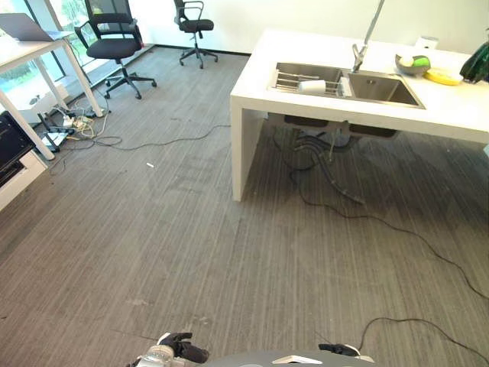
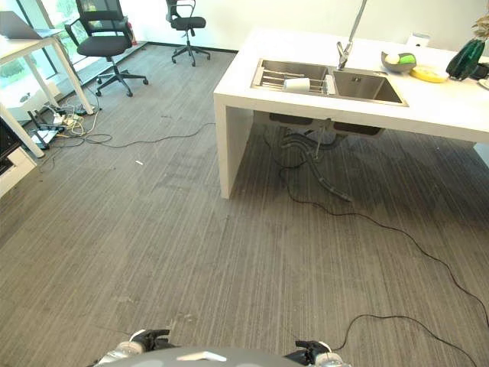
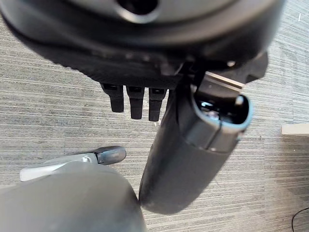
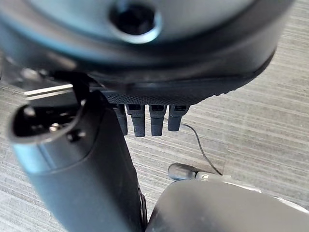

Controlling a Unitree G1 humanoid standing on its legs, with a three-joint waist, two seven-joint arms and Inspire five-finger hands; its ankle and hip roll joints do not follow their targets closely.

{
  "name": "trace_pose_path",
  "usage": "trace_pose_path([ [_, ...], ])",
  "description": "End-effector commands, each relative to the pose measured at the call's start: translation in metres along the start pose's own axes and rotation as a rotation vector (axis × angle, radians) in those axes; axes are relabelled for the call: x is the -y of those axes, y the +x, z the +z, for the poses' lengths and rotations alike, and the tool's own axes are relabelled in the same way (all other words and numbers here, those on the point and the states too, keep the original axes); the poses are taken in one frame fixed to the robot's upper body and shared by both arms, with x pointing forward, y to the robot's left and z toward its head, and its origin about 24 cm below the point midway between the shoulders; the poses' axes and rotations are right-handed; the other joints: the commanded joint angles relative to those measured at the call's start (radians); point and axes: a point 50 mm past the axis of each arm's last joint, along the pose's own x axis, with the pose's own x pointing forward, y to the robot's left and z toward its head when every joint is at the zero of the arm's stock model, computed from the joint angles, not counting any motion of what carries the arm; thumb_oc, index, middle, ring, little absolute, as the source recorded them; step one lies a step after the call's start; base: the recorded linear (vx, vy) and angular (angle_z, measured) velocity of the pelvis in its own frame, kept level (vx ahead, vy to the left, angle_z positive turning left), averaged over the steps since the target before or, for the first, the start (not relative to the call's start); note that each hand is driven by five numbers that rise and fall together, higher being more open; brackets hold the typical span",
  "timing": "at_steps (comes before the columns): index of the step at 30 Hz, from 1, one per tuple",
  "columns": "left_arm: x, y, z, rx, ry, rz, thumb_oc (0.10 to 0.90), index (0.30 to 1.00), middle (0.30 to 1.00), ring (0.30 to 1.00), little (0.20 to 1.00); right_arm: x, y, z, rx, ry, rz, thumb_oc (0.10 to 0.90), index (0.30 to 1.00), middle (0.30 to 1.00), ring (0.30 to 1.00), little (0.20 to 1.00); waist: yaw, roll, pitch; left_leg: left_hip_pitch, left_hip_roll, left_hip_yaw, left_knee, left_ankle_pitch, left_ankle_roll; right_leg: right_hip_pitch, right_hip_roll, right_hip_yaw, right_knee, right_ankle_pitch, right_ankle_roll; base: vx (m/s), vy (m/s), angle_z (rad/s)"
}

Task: Place the dishes in the dishwasher.

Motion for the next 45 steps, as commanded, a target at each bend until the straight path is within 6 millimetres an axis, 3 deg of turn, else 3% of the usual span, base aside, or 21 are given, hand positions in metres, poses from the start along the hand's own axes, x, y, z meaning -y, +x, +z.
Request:
trace_pose_path([
  [1, 0.013, 0.001, -0.006, -0.059, 0.009, -0.042, 0.800, 0.900, 0.900, 0.900, 0.900, 0.010, 0.000, 0.005, 0.009, 0.029, -0.025, 0.800, 0.900, 0.900, 0.900, 0.900, 0.006, -0.002, 0.003, 0.019, -0.027, -0.024, 0.002, -0.019, -0.040, -0.026, 0.016, 0.000, 0.010, 0.059, 0.096, 0.00, 0.000, 0.00],
  [13, 0.020, 0.001, 0.001, -0.012, 0.005, -0.062, 0.800, 0.900, 0.900, 0.900, 0.900, 0.011, 0.000, 0.006, 0.034, 0.113, -0.030, 0.800, 0.900, 0.900, 0.900, 0.900, -0.002, -0.001, 0.011, 0.019, -0.027, -0.024, 0.002, -0.019, -0.038, -0.030, 0.018, 0.005, 0.010, 0.064, 0.094, 0.00, 0.000, 0.00],
  [30, 0.043, -0.001, -0.002, 0.006, -0.056, -0.081, 0.800, 0.900, 0.900, 0.900, 0.900, -0.001, 0.000, 0.030, 0.138, 0.066, -0.017, 0.800, 0.900, 0.900, 0.900, 0.900, 0.009, 0.007, 0.036, 0.021, -0.030, -0.026, 0.002, -0.014, -0.032, -0.033, 0.017, 0.006, 0.010, 0.074, 0.092, 0.00, 0.000, 0.00],
  [45, 0.046, -0.002, 0.003, 0.047, -0.096, -0.085, 0.800, 0.900, 0.900, 0.900, 0.900, -0.002, -0.001, 0.026, 0.137, 0.078, -0.034, 0.800, 0.900, 0.900, 0.900, 0.900, 0.010, 0.017, 0.072, -0.004, -0.041, -0.036, 0.002, -0.003, -0.025, -0.077, 0.000, -0.016, 0.061, 0.079, 0.099, -0.01, 0.029, 0.02],
])
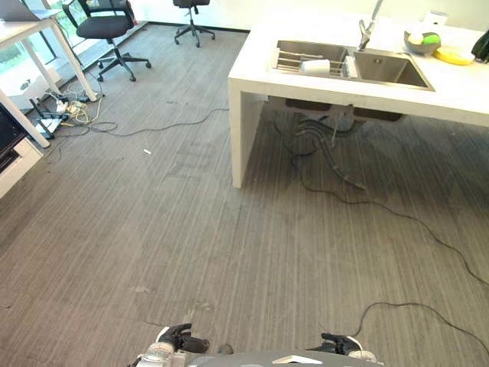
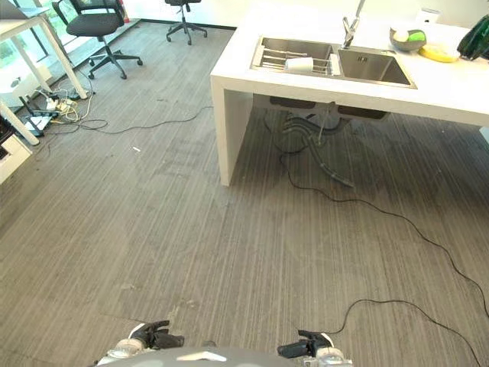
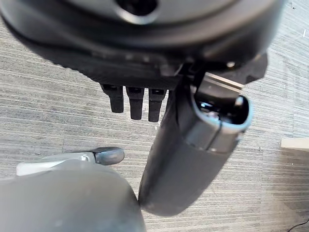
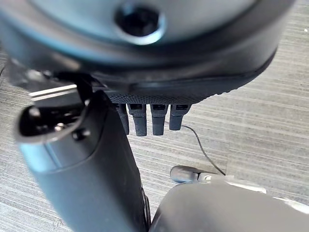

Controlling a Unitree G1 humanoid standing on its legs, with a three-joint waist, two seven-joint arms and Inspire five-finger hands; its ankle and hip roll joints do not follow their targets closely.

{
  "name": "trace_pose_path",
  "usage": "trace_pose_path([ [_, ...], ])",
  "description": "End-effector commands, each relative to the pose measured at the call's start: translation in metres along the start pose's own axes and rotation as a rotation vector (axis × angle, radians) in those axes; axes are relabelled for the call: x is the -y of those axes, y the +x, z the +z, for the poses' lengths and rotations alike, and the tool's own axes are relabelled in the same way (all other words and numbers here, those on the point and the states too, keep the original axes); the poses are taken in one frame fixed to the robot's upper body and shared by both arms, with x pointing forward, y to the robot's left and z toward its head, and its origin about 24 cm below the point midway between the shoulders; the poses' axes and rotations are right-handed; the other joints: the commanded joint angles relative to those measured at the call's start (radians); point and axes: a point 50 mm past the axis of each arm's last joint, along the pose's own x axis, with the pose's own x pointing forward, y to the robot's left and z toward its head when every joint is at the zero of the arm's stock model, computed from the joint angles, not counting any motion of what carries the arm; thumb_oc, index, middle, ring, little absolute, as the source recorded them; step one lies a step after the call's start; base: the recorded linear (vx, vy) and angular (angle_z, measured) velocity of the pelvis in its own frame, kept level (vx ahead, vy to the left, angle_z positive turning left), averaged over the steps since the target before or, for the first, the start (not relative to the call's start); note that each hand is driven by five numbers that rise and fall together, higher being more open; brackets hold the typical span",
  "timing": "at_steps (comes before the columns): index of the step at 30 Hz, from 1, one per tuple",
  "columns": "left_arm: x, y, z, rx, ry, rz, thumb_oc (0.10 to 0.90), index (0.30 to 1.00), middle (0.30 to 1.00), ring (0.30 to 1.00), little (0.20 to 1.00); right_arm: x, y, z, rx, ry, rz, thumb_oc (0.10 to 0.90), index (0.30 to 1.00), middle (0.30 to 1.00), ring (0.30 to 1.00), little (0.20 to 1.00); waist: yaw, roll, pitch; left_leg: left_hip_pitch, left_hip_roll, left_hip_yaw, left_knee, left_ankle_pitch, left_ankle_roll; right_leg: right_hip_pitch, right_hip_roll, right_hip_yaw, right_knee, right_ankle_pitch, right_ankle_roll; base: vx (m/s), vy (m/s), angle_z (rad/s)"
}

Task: Place the dishes in the dishwasher.

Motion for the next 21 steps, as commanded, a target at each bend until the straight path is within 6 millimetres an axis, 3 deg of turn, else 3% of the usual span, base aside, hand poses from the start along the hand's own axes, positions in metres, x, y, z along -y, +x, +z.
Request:
trace_pose_path([
  [1, 0.041, -0.003, -0.009, -0.028, 0.006, -0.104, 0.800, 0.900, 0.900, 0.900, 0.900, -0.004, 0.000, 0.012, 0.054, 0.041, 0.003, 0.800, 0.900, 0.900, 0.900, 0.900, 0.011, 0.010, -0.007, -0.009, -0.036, -0.029, 0.002, -0.001, -0.024, -0.088, 0.004, -0.012, 0.063, 0.079, 0.100, 0.02, 0.039, 0.13],
  [5, 0.041, -0.002, -0.004, -0.011, 0.005, -0.104, 0.800, 0.900, 0.900, 0.900, 0.900, -0.002, 0.000, 0.015, 0.064, 0.053, -0.001, 0.800, 0.900, 0.900, 0.900, 0.900, 0.005, 0.012, -0.002, -0.016, -0.037, -0.032, 0.002, 0.002, -0.026, -0.099, 0.003, -0.014, 0.077, 0.079, 0.100, 0.00, 0.025, 0.14],
  [6, 0.044, -0.002, 0.005, 0.022, -0.005, -0.115, 0.800, 0.900, 0.900, 0.900, 0.900, 0.002, 0.000, 0.019, 0.079, 0.068, -0.016, 0.800, 0.900, 0.900, 0.900, 0.900, -0.003, 0.017, 0.008, -0.025, -0.038, -0.037, 0.002, 0.010, -0.032, -0.117, 0.005, -0.018, 0.104, 0.076, 0.098, -0.01, 0.046, 0.07],
  [12, 0.051, -0.006, 0.016, 0.098, -0.027, -0.157, 0.800, 0.900, 0.900, 0.900, 0.900, 0.002, -0.001, 0.014, 0.075, 0.031, -0.012, 0.800, 0.900, 0.900, 0.900, 0.900, -0.015, 0.027, 0.007, -0.014, -0.036, -0.029, 0.002, 0.002, -0.035, -0.113, 0.014, -0.031, 0.109, 0.059, 0.095, 0.02, -0.003, 0.17],
  [16, 0.047, -0.021, 0.034, 0.249, -0.115, -0.219, 0.800, 0.900, 0.900, 0.900, 0.900, 0.006, -0.003, 0.018, 0.115, -0.013, -0.002, 0.800, 0.900, 0.900, 0.900, 0.900, -0.015, 0.031, 0.024, -0.006, -0.023, -0.019, 0.010, 0.003, -0.039, -0.117, 0.020, -0.025, 0.113, 0.057, 0.095, 0.01, -0.079, -0.07],
  [18, 0.042, -0.030, 0.043, 0.314, -0.189, -0.241, 0.800, 0.900, 0.900, 0.900, 0.900, 0.009, -0.004, 0.022, 0.131, -0.042, 0.001, 0.800, 0.900, 0.900, 0.900, 0.900, -0.015, 0.023, 0.040, -0.036, -0.013, -0.013, 0.091, -0.021, -0.045, -0.126, 0.024, -0.001, 0.132, 0.049, 0.089, -0.02, -0.111, -0.04],
  [20, 0.039, -0.039, 0.056, 0.378, -0.236, -0.267, 0.800, 0.900, 0.900, 0.900, 0.900, 0.011, -0.006, 0.023, 0.147, -0.089, 0.002, 0.800, 0.900, 0.900, 0.900, 0.900, -0.011, 0.005, 0.067, -0.141, -0.014, 0.008, 0.311, -0.007, -0.076, -0.128, 0.020, 0.018, 0.145, 0.051, 0.081, -0.03, -0.124, -0.05],
  [21, 0.039, -0.039, 0.056, 0.378, -0.236, -0.267, 0.800, 0.900, 0.900, 0.900, 0.900, 0.011, -0.006, 0.023, 0.147, -0.089, 0.002, 0.800, 0.900, 0.900, 0.900, 0.900, -0.011, 0.005, 0.065, -0.143, -0.014, 0.007, 0.313, -0.008, -0.076, -0.129, 0.021, 0.017, 0.146, 0.051, 0.081, 0.00, -0.196, 0.02],
])
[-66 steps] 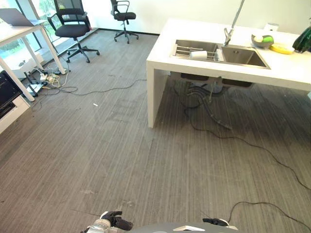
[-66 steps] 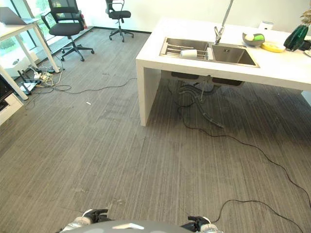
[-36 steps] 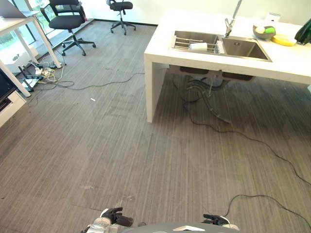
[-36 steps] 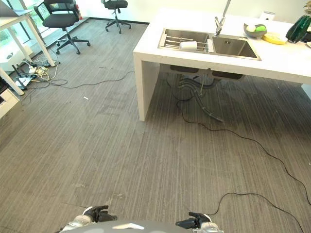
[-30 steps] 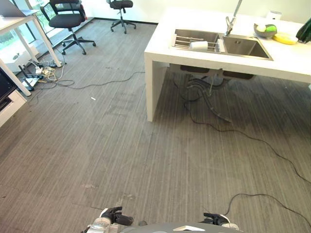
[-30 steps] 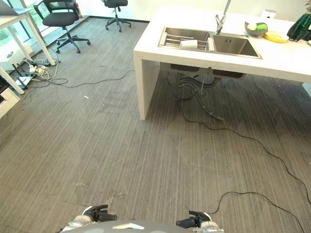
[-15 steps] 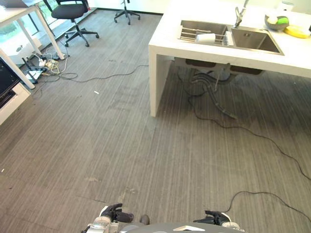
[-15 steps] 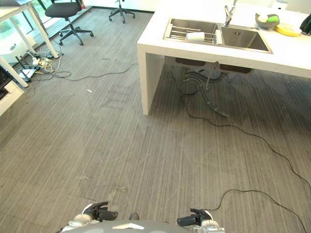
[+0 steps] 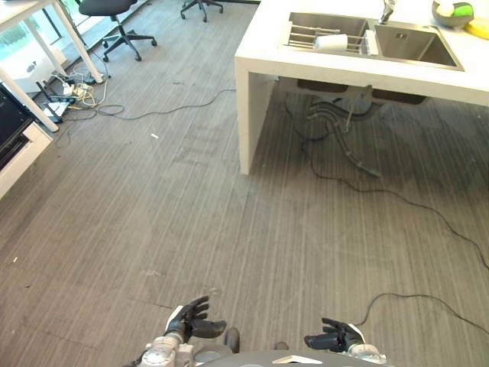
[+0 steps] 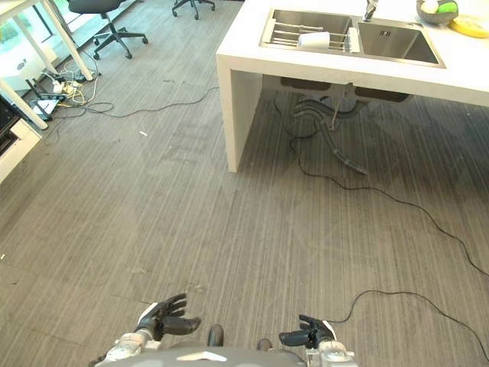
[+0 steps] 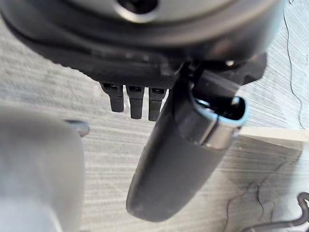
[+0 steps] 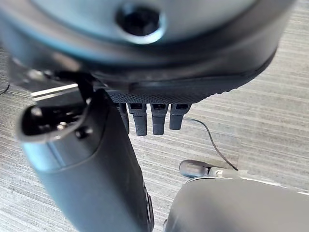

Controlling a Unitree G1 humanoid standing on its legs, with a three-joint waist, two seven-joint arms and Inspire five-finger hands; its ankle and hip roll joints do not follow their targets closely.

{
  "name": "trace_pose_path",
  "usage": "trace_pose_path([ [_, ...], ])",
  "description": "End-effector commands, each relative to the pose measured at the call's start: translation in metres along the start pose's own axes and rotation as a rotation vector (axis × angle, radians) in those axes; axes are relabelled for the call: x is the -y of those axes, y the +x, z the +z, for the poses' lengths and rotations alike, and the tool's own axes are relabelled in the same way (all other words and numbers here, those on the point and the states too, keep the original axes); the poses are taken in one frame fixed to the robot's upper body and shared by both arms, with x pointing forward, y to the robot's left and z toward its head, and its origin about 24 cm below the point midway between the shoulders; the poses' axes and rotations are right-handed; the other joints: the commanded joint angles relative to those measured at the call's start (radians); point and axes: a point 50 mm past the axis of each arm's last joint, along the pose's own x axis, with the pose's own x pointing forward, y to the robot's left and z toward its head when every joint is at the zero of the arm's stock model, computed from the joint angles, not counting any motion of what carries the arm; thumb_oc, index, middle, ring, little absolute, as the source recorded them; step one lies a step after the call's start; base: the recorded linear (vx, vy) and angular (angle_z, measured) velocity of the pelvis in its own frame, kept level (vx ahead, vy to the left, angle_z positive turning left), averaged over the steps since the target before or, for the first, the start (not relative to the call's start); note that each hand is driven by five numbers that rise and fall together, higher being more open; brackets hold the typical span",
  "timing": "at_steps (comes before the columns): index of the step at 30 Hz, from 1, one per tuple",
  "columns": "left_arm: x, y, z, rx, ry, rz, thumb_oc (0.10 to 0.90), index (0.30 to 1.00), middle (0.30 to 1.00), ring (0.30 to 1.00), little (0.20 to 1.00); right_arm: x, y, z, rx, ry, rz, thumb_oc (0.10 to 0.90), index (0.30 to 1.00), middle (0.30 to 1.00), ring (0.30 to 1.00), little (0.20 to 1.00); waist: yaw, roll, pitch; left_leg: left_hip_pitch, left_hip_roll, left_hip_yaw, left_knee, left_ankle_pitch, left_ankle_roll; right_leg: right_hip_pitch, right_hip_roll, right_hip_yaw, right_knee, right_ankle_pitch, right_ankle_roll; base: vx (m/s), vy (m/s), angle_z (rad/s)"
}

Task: Place the dishes in the dishwasher.

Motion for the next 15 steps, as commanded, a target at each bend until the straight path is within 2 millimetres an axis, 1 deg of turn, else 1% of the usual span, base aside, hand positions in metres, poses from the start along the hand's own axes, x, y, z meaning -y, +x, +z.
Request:
trace_pose_path([
  [1, 0.023, 0.003, 0.031, 0.114, -0.126, -0.109, 0.800, 0.900, 0.900, 0.900, 0.900, 0.009, -0.002, 0.010, 0.050, -0.144, 0.002, 0.800, 0.900, 0.900, 0.900, 0.900, 0.030, -0.039, 0.044, -0.198, -0.021, 0.042, 0.499, 0.062, -0.081, -0.072, 0.004, 0.056, 0.113, 0.093, 0.049, 0.05, -0.148, -0.01],
  [2, 0.024, 0.001, 0.030, 0.112, -0.124, -0.119, 0.800, 0.900, 0.900, 0.900, 0.900, 0.012, -0.002, 0.011, 0.050, -0.152, -0.009, 0.800, 0.900, 0.900, 0.900, 0.900, 0.040, -0.036, 0.053, -0.237, -0.019, 0.048, 0.500, 0.073, -0.075, -0.064, 0.003, 0.059, 0.108, 0.091, 0.047, 0.12, -0.173, -0.03],
  [3, 0.024, 0.001, 0.034, 0.121, -0.110, -0.127, 0.800, 0.900, 0.900, 0.900, 0.900, 0.015, -0.002, 0.013, 0.050, -0.148, -0.023, 0.800, 0.900, 0.900, 0.900, 0.900, 0.049, -0.032, 0.055, -0.271, -0.016, 0.080, 0.446, 0.075, -0.069, -0.051, 0.004, 0.058, 0.095, 0.089, 0.047, 0.21, -0.049, -0.17],
  [4, 0.022, 0.000, 0.035, 0.123, -0.095, -0.123, 0.800, 0.900, 0.900, 0.900, 0.900, 0.020, -0.002, 0.015, 0.048, -0.146, -0.043, 0.800, 0.900, 0.900, 0.900, 0.900, 0.059, -0.021, 0.049, -0.300, -0.009, 0.124, 0.345, 0.071, -0.062, -0.025, 0.014, 0.056, 0.071, 0.081, 0.052, 0.31, -0.023, -0.17],
  [5, 0.023, -0.001, 0.033, 0.120, -0.096, -0.125, 0.800, 0.900, 0.900, 0.900, 0.900, 0.021, -0.002, 0.015, 0.047, -0.146, -0.046, 0.800, 0.900, 0.900, 0.900, 0.900, 0.073, -0.019, 0.043, -0.288, -0.013, 0.148, 0.266, 0.071, -0.051, 0.007, 0.012, 0.068, 0.043, 0.074, 0.059, 0.36, 0.015, -0.08],
  [6, 0.026, -0.003, 0.034, 0.127, -0.093, -0.134, 0.800, 0.900, 0.900, 0.900, 0.900, 0.020, -0.002, 0.015, 0.050, -0.150, -0.046, 0.800, 0.900, 0.900, 0.900, 0.900, 0.078, 0.001, 0.035, -0.311, -0.007, 0.169, 0.187, 0.116, -0.057, 0.026, 0.036, 0.081, 0.030, 0.064, 0.059, 0.42, 0.047, -0.03],
  [7, 0.030, -0.005, 0.030, 0.115, -0.080, -0.153, 0.800, 0.900, 0.900, 0.900, 0.900, 0.017, -0.002, 0.013, 0.047, -0.161, -0.040, 0.800, 0.900, 0.900, 0.900, 0.900, 0.092, 0.010, 0.028, -0.335, -0.016, 0.183, 0.066, 0.160, -0.061, 0.060, 0.046, 0.105, 0.024, 0.046, 0.061, 0.42, 0.029, -0.13],
  [8, 0.032, -0.005, 0.035, 0.135, -0.084, -0.152, 0.800, 0.900, 0.900, 0.900, 0.900, 0.017, -0.002, 0.013, 0.046, -0.162, -0.043, 0.800, 0.900, 0.900, 0.900, 0.900, 0.106, 0.016, 0.021, -0.355, -0.015, 0.169, 0.017, 0.178, -0.063, 0.088, 0.053, 0.122, 0.019, 0.036, 0.059, 0.30, 0.015, -0.19],
  [9, 0.032, -0.005, 0.035, 0.135, -0.084, -0.152, 0.800, 0.900, 0.900, 0.900, 0.900, 0.017, -0.002, 0.013, 0.046, -0.162, -0.043, 0.800, 0.900, 0.900, 0.900, 0.900, 0.106, 0.016, 0.021, -0.355, -0.015, 0.169, 0.017, 0.178, -0.063, 0.088, 0.053, 0.122, 0.019, 0.036, 0.059, 0.22, -0.009, -0.43],
  [10, 0.032, -0.004, 0.040, 0.155, -0.093, -0.148, 0.800, 0.900, 0.900, 0.900, 0.900, 0.016, -0.002, 0.014, 0.048, -0.168, -0.046, 0.800, 0.900, 0.900, 0.900, 0.900, 0.117, 0.015, 0.017, -0.350, -0.022, 0.145, -0.004, 0.203, -0.063, 0.111, 0.054, 0.135, 0.013, 0.030, 0.058, 0.33, 0.026, -0.37],
  [11, 0.032, -0.004, 0.058, 0.227, -0.099, -0.127, 0.800, 0.900, 0.900, 0.900, 0.900, 0.012, -0.001, 0.017, 0.057, -0.169, -0.037, 0.800, 0.900, 0.900, 0.900, 0.900, 0.128, 0.015, -0.005, -0.324, -0.020, 0.125, -0.018, 0.212, -0.043, 0.137, 0.062, 0.165, 0.028, 0.007, 0.056, 0.43, 0.028, -0.56],
  [12, 0.031, -0.005, 0.072, 0.276, -0.077, -0.116, 0.800, 0.900, 0.900, 0.900, 0.900, 0.007, -0.001, 0.020, 0.070, -0.147, -0.030, 0.800, 0.900, 0.900, 0.900, 0.900, 0.122, 0.014, -0.014, -0.305, -0.022, 0.139, -0.028, 0.235, -0.038, 0.134, 0.065, 0.158, 0.047, 0.006, 0.056, 0.43, 0.053, -0.49],
  [13, 0.032, -0.004, 0.087, 0.328, -0.081, -0.103, 0.800, 0.900, 0.900, 0.900, 0.900, 0.003, -0.001, 0.024, 0.089, -0.129, -0.031, 0.800, 0.900, 0.900, 0.900, 0.900, 0.114, 0.004, -0.021, -0.293, -0.029, 0.141, -0.035, 0.231, -0.031, 0.121, 0.064, 0.156, 0.073, 0.012, 0.061, 0.29, 0.041, -0.71],
  [14, 0.035, -0.007, 0.109, 0.412, -0.089, -0.109, 0.800, 0.900, 0.900, 0.900, 0.900, 0.000, 0.000, 0.030, 0.109, -0.093, -0.030, 0.800, 0.900, 0.900, 0.900, 0.900, 0.106, -0.014, -0.029, -0.275, -0.046, 0.147, -0.041, 0.220, -0.026, 0.112, 0.059, 0.149, 0.122, 0.029, 0.078, 0.18, 0.038, -0.58],
  [15, 0.035, -0.007, 0.109, 0.412, -0.089, -0.110, 0.800, 0.900, 0.900, 0.900, 0.900, 0.000, 0.000, 0.030, 0.109, -0.093, -0.031, 0.800, 0.900, 0.900, 0.900, 0.900, 0.109, -0.010, -0.031, -0.278, -0.041, 0.148, -0.042, 0.223, -0.027, 0.108, 0.063, 0.153, 0.121, 0.034, 0.077, 0.19, 0.029, -0.36],
])
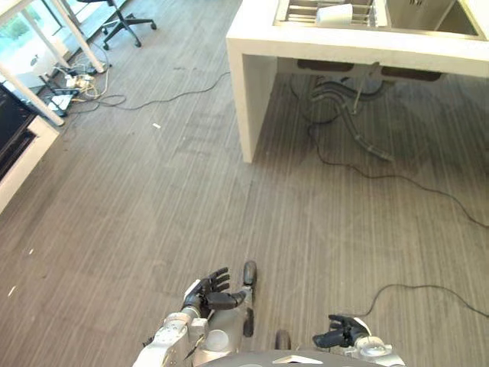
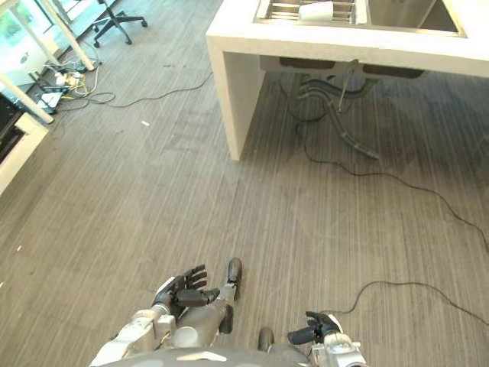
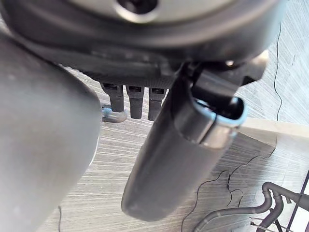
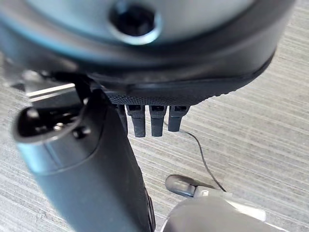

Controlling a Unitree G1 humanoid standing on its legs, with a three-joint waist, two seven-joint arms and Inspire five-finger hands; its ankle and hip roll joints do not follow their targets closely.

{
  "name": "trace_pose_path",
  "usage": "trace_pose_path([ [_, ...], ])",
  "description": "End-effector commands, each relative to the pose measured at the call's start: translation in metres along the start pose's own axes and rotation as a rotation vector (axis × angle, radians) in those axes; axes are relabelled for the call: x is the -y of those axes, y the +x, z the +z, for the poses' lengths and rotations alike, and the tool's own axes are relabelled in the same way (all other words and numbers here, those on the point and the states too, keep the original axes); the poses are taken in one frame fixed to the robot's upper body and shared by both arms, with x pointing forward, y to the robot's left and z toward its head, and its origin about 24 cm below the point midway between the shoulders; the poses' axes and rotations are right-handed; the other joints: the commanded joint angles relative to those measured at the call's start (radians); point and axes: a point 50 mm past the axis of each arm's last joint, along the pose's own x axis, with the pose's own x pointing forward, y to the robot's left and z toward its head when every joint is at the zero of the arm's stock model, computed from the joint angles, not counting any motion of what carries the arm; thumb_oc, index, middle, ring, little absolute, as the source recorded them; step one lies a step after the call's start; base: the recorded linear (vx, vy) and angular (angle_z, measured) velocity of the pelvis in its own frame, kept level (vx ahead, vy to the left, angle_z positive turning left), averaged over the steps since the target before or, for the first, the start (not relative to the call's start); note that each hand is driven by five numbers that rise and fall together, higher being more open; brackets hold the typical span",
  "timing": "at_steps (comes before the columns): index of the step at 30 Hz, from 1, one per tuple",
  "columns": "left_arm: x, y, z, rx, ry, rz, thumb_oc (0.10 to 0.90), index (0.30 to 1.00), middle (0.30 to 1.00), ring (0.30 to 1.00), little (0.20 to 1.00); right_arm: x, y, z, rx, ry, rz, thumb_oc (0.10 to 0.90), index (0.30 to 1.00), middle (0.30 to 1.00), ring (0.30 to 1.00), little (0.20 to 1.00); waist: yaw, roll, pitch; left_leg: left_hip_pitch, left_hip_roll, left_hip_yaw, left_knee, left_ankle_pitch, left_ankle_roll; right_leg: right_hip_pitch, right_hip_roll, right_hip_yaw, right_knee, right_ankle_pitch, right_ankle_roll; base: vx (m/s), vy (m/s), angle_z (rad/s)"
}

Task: Place the dishes in the dishwasher.

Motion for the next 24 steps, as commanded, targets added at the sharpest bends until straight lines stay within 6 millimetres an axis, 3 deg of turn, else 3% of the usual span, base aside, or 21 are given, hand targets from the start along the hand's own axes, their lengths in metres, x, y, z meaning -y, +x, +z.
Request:
trace_pose_path([
  [1, 0.024, -0.007, 0.083, 0.382, -0.005, -0.071, 0.800, 0.900, 0.900, 0.900, 0.900, -0.006, 0.001, 0.030, 0.128, 0.028, -0.007, 0.800, 0.900, 0.900, 0.900, 0.900, -0.003, -0.051, -0.087, 0.019, -0.034, 0.025, -0.094, 0.104, -0.043, -0.008, 0.028, 0.000, 0.151, 0.199, 0.201, 0.28, 0.033, -0.02],
  [2, 0.033, -0.014, 0.122, 0.537, 0.014, -0.093, 0.800, 0.900, 0.900, 0.900, 0.900, -0.015, 0.002, 0.035, 0.141, 0.074, 0.014, 0.800, 0.900, 0.900, 0.900, 0.900, -0.018, -0.077, -0.100, 0.068, -0.041, 0.023, -0.098, 0.068, -0.033, -0.053, 0.039, 0.008, 0.310, 0.308, 0.262, 0.28, 0.033, 0.05],
  [3, 0.033, -0.014, 0.122, 0.537, 0.014, -0.093, 0.800, 0.900, 0.900, 0.900, 0.900, -0.015, 0.002, 0.036, 0.141, 0.075, 0.014, 0.800, 0.900, 0.900, 0.900, 0.900, -0.015, -0.073, -0.102, 0.064, -0.036, 0.025, -0.098, 0.070, -0.034, -0.057, 0.044, 0.011, 0.308, 0.313, 0.261, 0.29, 0.037, -0.04],
  [4, 0.041, -0.019, 0.156, 0.666, 0.052, -0.108, 0.800, 0.900, 0.900, 0.900, 0.900, -0.021, 0.002, 0.038, 0.149, 0.083, 0.032, 0.800, 0.900, 0.900, 0.900, 0.900, -0.031, -0.079, -0.101, 0.095, -0.027, 0.019, -0.098, 0.043, -0.031, -0.098, 0.053, -0.008, 0.415, 0.356, 0.298, 0.18, 0.037, 0.09],
  [5, 0.048, -0.021, 0.177, 0.738, 0.056, -0.119, 0.800, 0.900, 0.900, 0.900, 0.900, -0.026, 0.003, 0.045, 0.163, 0.077, 0.047, 0.800, 0.900, 0.900, 0.900, 0.900, -0.041, -0.065, -0.096, 0.124, 0.000, 0.013, -0.098, 0.024, -0.028, -0.159, 0.066, -0.044, 0.519, 0.393, 0.325, 0.30, 0.075, 0.23],
  [6, 0.058, -0.032, 0.208, 0.858, 0.088, -0.142, 0.800, 0.900, 0.900, 0.900, 0.900, -0.026, 0.003, 0.052, 0.176, 0.066, 0.047, 0.800, 0.900, 0.900, 0.900, 0.900, -0.060, -0.044, -0.084, 0.160, 0.026, 0.008, -0.098, 0.008, -0.027, -0.221, 0.076, -0.096, 0.636, 0.415, 0.330, 0.49, 0.189, 0.34],
  [7, 0.065, -0.075, 0.286, 1.234, 0.384, -0.026, 0.800, 0.900, 0.900, 0.900, 0.900, -0.031, 0.004, 0.055, 0.179, 0.079, 0.057, 0.800, 0.900, 0.900, 0.900, 0.900, -0.088, -0.015, -0.072, 0.220, 0.054, 0.009, -0.098, -0.023, -0.018, -0.295, 0.040, -0.186, 0.793, 0.414, 0.330, 0.50, 0.222, 0.25],
  [8, 0.049, -0.069, 0.284, 1.228, 0.372, 0.056, 0.800, 0.900, 0.900, 0.900, 0.900, -0.034, 0.005, 0.057, 0.182, 0.088, 0.067, 0.800, 0.900, 0.900, 0.900, 0.900, -0.086, 0.001, -0.067, 0.231, 0.066, -0.001, -0.098, -0.027, -0.015, -0.332, 0.046, -0.191, 0.810, 0.411, 0.330, 0.38, 0.183, 0.21],
  [9, 0.048, -0.069, 0.284, 1.230, 0.371, 0.057, 0.800, 0.900, 0.900, 0.900, 0.900, -0.034, 0.005, 0.058, 0.183, 0.086, 0.068, 0.800, 0.900, 0.900, 0.900, 0.900, -0.090, -0.002, -0.066, 0.231, 0.062, -0.002, -0.098, -0.027, -0.014, -0.335, 0.042, -0.192, 0.818, 0.405, 0.330, 0.22, 0.115, 0.32],
  [10, 0.043, -0.089, 0.296, 1.360, 0.351, 0.128, 0.800, 0.900, 0.900, 0.900, 0.900, -0.031, 0.005, 0.055, 0.183, 0.076, 0.057, 0.800, 0.900, 0.900, 0.900, 0.900, -0.098, 0.003, -0.058, 0.249, 0.056, -0.017, -0.098, -0.039, -0.012, -0.384, 0.033, -0.193, 0.823, 0.381, 0.319, 0.27, 0.083, 0.07],
  [11, 0.041, -0.092, 0.299, 1.385, 0.312, 0.153, 0.800, 0.900, 0.900, 0.900, 0.900, -0.033, 0.005, 0.055, 0.186, 0.070, 0.064, 0.800, 0.900, 0.900, 0.900, 0.900, -0.108, 0.003, -0.060, 0.265, 0.048, -0.028, -0.098, -0.047, -0.013, -0.409, 0.033, -0.183, 0.777, 0.369, 0.301, 0.57, 0.085, -0.26],
  [12, 0.018, -0.045, 0.275, 1.211, 0.386, 0.333, 0.800, 0.900, 0.900, 0.900, 0.900, -0.035, 0.006, 0.044, 0.144, 0.085, 0.071, 0.800, 0.900, 0.900, 0.900, 0.900, -0.137, -0.009, -0.058, 0.306, 0.031, -0.040, -0.098, -0.066, -0.022, -0.450, 0.013, -0.189, 0.637, 0.310, 0.265, 0.59, 0.001, -0.37],
  [13, 0.021, -0.052, 0.303, 1.283, 0.363, 0.369, 0.800, 0.900, 0.900, 0.900, 0.900, -0.028, 0.007, 0.042, 0.133, 0.059, 0.061, 0.800, 0.900, 0.900, 0.900, 0.900, -0.163, -0.016, -0.069, 0.325, 0.016, -0.042, -0.098, -0.088, -0.031, -0.450, 0.000, -0.173, 0.513, 0.301, 0.254, 0.46, -0.020, -0.17],
  [14, 0.021, -0.052, 0.304, 1.286, 0.363, 0.368, 0.800, 0.900, 0.900, 0.900, 0.900, -0.028, 0.007, 0.043, 0.135, 0.060, 0.061, 0.800, 0.900, 0.900, 0.900, 0.900, -0.162, -0.014, -0.067, 0.323, 0.019, -0.043, -0.098, -0.086, -0.031, -0.448, 0.002, -0.175, 0.505, 0.308, 0.253, 0.39, -0.058, 0.22],
  [15, 0.021, -0.068, 0.320, 1.365, 0.243, 0.318, 0.800, 0.900, 0.900, 0.900, 0.900, -0.023, 0.007, 0.038, 0.130, 0.065, 0.039, 0.800, 0.900, 0.900, 0.900, 0.900, -0.188, -0.023, -0.078, 0.348, 0.005, -0.053, -0.098, -0.119, -0.043, -0.460, -0.025, -0.169, 0.325, 0.307, 0.246, 0.38, -0.070, 0.43],
  [17, 0.012, -0.072, 0.314, 1.379, 0.191, 0.355, 0.800, 0.900, 0.900, 0.900, 0.900, -0.024, 0.004, 0.017, 0.079, 0.116, 0.036, 0.800, 0.900, 0.900, 0.900, 0.900, -0.225, -0.033, -0.093, 0.383, -0.002, -0.083, -0.098, -0.164, -0.060, -0.468, -0.050, -0.113, 0.107, 0.333, 0.256, 0.58, -0.128, 0.76],
  [18, 0.019, -0.081, 0.319, 1.439, 0.153, 0.336, 0.800, 0.900, 0.900, 0.900, 0.900, -0.026, 0.004, 0.015, 0.077, 0.121, 0.044, 0.800, 0.900, 0.900, 0.900, 0.900, -0.249, -0.033, -0.093, 0.409, 0.008, -0.106, -0.098, -0.188, -0.070, -0.494, -0.074, -0.064, 0.043, 0.369, 0.280, 0.55, -0.153, 0.74],
  [21, 0.018, -0.088, 0.323, 1.473, 0.135, 0.340, 0.800, 0.900, 0.900, 0.900, 0.900, -0.020, 0.003, 0.011, 0.071, 0.129, 0.032, 0.800, 0.900, 0.900, 0.900, 0.900, -0.266, -0.033, -0.106, 0.444, 0.011, -0.115, -0.098, -0.220, -0.076, -0.479, -0.069, -0.059, 0.032, 0.390, 0.287, 0.31, -0.100, 0.34],
  [22, 0.023, -0.095, 0.329, 1.512, 0.126, 0.329, 0.800, 0.900, 0.900, 0.900, 0.900, -0.019, 0.002, 0.008, 0.070, 0.149, 0.031, 0.800, 0.900, 0.900, 0.900, 0.900, -0.278, -0.045, -0.123, 0.452, -0.001, -0.137, -0.098, -0.221, -0.075, -0.456, -0.072, -0.009, 0.017, 0.400, 0.282, 0.36, -0.136, 0.37],
  [24, 0.021, -0.103, 0.328, 1.547, 0.152, 0.346, 0.800, 0.900, 0.900, 0.900, 0.900, -0.019, 0.002, 0.010, 0.081, 0.131, 0.040, 0.800, 0.900, 0.900, 0.900, 0.900, -0.268, -0.041, -0.143, 0.495, 0.011, -0.140, -0.098, -0.237, -0.080, -0.420, -0.071, -0.027, -0.012, 0.434, 0.287, 0.42, -0.168, 0.42],
])
